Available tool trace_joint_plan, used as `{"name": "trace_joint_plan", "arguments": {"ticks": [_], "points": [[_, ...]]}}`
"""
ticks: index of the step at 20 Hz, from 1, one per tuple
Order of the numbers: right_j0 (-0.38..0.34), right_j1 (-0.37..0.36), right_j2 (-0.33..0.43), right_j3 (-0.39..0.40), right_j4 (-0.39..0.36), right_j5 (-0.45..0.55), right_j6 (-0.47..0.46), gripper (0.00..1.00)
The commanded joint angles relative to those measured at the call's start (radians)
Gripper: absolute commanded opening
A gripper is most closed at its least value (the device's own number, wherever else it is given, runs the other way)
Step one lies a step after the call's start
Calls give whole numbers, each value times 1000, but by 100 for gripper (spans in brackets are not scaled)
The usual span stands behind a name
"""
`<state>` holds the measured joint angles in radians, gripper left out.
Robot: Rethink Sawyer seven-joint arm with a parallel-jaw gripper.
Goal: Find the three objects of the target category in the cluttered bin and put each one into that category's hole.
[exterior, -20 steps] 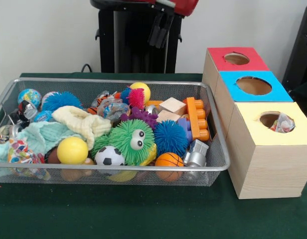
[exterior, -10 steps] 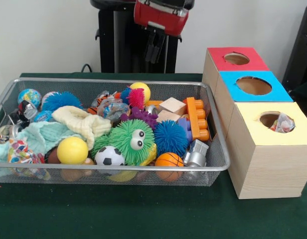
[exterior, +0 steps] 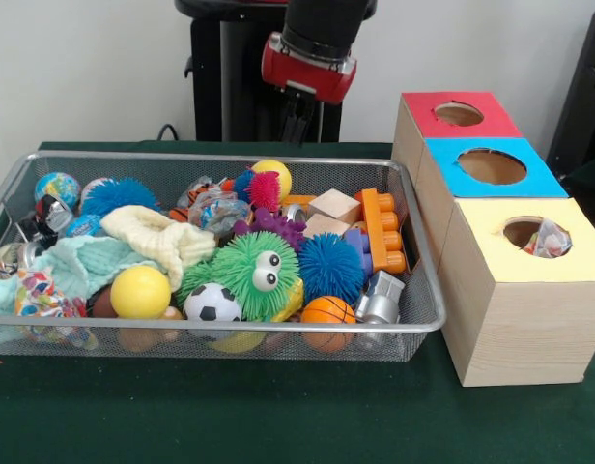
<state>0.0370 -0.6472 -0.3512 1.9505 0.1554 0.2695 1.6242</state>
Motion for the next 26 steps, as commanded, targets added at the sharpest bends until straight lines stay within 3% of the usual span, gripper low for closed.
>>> {"name": "trace_joint_plan", "arguments": {"ticks": [1, 9, 13, 18, 20, 23, 26], "points": [[-21, 101, 88, 14, -44, -97, 154, 0], [-73, 116, 172, -5, -73, -310, 178, 0], [-93, 102, 228, 6, -70, -322, 186, 0], [-88, 79, 231, 6, -73, -345, 181, 0], [-67, 74, 201, -12, -72, -355, 168, 0], [30, 86, 64, -72, -38, -300, 134, 0], [72, 115, -11, -130, -30, -274, 109, 0]]}}
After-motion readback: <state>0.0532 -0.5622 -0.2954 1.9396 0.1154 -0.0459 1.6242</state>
